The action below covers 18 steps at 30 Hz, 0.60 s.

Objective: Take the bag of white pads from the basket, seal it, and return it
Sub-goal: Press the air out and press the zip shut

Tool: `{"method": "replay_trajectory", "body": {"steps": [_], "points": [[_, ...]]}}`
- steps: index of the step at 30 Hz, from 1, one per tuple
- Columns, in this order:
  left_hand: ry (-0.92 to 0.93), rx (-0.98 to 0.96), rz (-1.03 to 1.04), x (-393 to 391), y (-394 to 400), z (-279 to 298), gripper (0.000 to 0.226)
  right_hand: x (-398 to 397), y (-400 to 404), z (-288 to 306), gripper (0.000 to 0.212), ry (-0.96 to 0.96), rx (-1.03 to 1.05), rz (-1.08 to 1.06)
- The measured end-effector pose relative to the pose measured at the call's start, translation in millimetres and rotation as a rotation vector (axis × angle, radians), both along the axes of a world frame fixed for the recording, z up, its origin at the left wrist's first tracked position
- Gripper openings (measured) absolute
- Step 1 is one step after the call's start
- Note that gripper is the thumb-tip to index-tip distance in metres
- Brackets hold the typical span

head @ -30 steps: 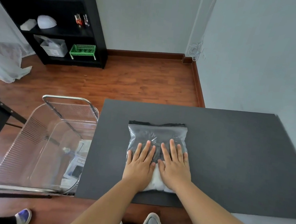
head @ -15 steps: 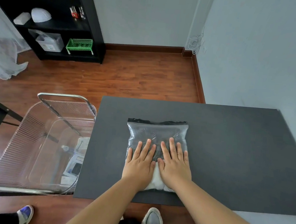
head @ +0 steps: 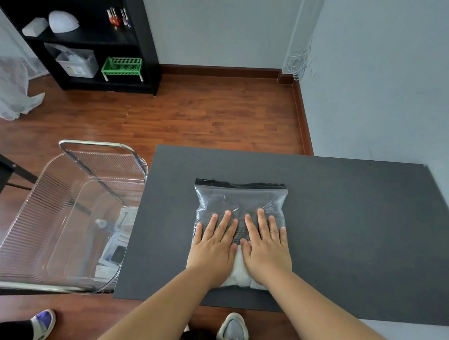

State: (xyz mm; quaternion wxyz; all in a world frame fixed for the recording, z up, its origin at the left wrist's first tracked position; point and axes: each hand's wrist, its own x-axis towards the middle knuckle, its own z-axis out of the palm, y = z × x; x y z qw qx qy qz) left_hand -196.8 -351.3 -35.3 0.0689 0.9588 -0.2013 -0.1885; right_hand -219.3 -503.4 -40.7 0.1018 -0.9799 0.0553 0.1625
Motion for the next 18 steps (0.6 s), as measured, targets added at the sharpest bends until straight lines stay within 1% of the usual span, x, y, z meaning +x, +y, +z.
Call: {"method": "replay_trajectory", "body": {"steps": [18], "points": [[0.003, 0.006, 0.005, 2.9, -1.4, -2.2, 0.057, 4.6, -2.5, 1.9, 0.058, 0.032, 0.023, -0.001]]}}
